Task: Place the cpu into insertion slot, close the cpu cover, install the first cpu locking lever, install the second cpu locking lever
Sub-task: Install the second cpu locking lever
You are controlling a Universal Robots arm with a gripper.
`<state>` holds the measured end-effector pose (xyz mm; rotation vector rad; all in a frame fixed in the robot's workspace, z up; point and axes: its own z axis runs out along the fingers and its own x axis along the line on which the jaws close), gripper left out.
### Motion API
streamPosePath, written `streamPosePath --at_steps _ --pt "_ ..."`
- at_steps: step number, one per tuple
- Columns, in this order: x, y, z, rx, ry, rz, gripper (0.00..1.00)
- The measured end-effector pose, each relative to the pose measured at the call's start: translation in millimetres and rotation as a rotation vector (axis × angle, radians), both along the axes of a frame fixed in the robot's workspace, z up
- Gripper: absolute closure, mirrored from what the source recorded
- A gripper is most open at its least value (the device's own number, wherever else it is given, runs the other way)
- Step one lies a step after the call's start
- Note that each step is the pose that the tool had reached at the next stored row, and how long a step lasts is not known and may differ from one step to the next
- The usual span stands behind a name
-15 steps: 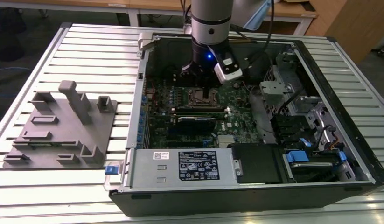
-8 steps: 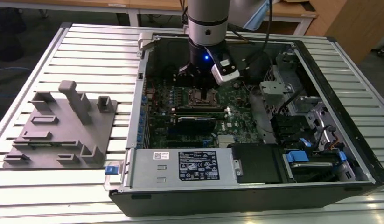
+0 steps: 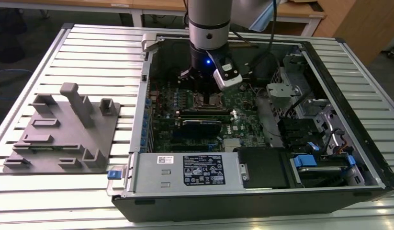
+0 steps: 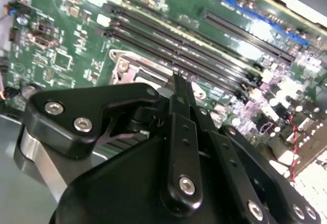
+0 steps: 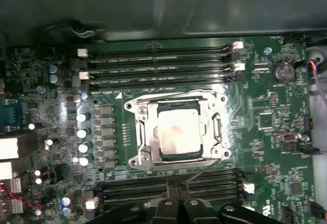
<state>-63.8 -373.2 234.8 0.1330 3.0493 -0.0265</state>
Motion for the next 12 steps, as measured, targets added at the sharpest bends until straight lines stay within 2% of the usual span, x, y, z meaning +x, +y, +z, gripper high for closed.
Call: streamPosePath --at_steps 12 --pt "-15.1 -4.3 -9.2 0.0001 -0.0024 0.0 0.89"
